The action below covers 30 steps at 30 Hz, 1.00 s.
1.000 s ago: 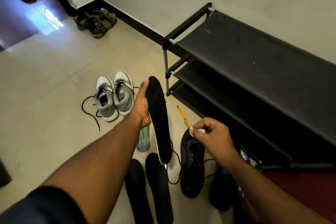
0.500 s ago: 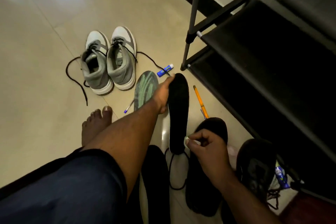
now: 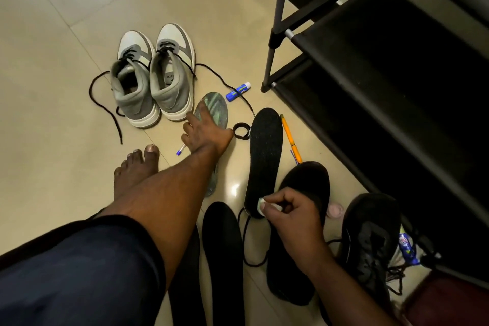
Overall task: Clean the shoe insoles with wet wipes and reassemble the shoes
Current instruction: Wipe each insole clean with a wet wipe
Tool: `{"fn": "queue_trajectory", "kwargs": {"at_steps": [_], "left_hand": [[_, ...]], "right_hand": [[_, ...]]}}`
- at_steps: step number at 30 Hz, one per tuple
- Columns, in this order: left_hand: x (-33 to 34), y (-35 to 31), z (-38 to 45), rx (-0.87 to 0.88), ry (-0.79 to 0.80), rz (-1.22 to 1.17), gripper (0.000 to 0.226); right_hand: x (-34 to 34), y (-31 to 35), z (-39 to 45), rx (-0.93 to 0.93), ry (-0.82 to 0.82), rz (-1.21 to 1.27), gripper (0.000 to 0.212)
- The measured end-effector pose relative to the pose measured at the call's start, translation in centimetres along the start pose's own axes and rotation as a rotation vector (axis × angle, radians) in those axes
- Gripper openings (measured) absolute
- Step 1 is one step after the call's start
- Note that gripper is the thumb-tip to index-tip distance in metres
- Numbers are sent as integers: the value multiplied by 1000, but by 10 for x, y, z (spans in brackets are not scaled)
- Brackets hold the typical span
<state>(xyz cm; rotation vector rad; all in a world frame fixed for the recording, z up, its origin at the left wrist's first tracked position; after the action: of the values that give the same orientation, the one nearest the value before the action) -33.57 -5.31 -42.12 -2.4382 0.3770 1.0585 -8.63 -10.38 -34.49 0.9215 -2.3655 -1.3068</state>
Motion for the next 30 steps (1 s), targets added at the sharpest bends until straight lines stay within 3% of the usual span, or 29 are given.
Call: {"fn": "queue_trajectory", "kwargs": {"at_steps": [4, 11, 18, 21, 24, 30], "left_hand": [[18, 13, -5, -53, 39, 42, 117], [14, 11, -12, -137, 45, -37, 112], [-39, -7, -81, -93, 10, -139, 109], [-67, -22, -133, 42, -7, -387, 109], [-94, -42, -213, 286, -9, -573, 102], [-133, -56, -349, 571, 21, -567, 107]], "right_hand": [[4, -3, 8, -6, -1, -18, 12], [11, -10, 10, 29, -27, 18, 16], [-24, 54, -30, -74, -58, -26, 9], [-41, 97, -64, -133, -29, 35, 10], [-48, 146, -111, -180, 65, 15, 17], [-37, 214, -204, -405, 147, -74, 14]]}}
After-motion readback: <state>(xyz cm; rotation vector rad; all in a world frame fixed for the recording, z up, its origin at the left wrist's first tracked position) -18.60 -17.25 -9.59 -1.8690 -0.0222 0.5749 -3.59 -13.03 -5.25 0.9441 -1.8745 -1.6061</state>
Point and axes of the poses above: each hand's wrist, its own z-axis towards the middle knuckle, its own x-axis out of the palm, y = z × x, the point moved 4 cm from there along z, towards the middle knuckle, and after that the axes turned 15 degrees about y, right-handed, at the moved point
